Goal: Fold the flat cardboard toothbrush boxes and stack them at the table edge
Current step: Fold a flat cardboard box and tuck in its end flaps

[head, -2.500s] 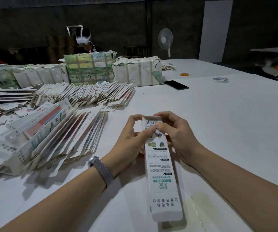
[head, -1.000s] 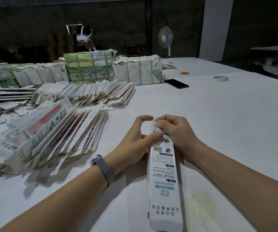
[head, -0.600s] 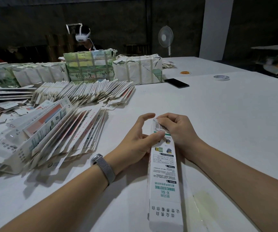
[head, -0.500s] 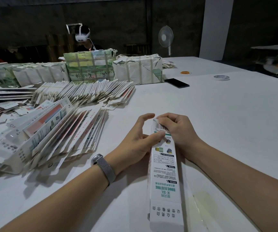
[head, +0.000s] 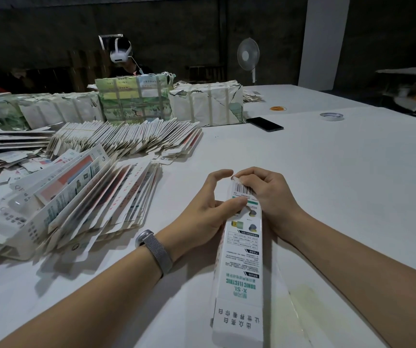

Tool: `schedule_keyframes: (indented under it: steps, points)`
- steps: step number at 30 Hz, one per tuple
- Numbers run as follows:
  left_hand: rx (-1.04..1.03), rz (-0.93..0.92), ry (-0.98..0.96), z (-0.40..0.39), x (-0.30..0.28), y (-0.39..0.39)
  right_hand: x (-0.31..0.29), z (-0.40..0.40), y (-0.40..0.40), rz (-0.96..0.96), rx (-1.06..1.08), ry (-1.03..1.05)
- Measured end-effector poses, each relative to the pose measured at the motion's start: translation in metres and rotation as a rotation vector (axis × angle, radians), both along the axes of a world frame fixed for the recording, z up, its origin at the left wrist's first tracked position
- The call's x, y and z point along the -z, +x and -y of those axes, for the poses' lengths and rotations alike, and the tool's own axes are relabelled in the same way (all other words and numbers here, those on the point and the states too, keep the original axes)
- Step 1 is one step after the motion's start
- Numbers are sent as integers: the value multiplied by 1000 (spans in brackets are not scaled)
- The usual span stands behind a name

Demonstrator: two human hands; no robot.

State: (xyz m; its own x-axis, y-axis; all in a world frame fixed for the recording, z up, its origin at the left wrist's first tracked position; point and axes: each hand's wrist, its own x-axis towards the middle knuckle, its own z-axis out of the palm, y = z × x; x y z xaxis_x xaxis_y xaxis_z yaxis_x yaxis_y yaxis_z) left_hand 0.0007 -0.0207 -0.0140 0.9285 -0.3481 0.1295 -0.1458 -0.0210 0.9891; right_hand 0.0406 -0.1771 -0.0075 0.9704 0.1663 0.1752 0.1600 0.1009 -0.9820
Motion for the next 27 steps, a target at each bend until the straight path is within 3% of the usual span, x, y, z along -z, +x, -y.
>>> schedule_keyframes:
  steps: [16,27]
  points:
    - [-11,-20,-99,2,-5,-3,3,2,3,36,-9,0]
    - [-128,-2,-180,-1,1,1,1,-2,0,-1,-32,16]
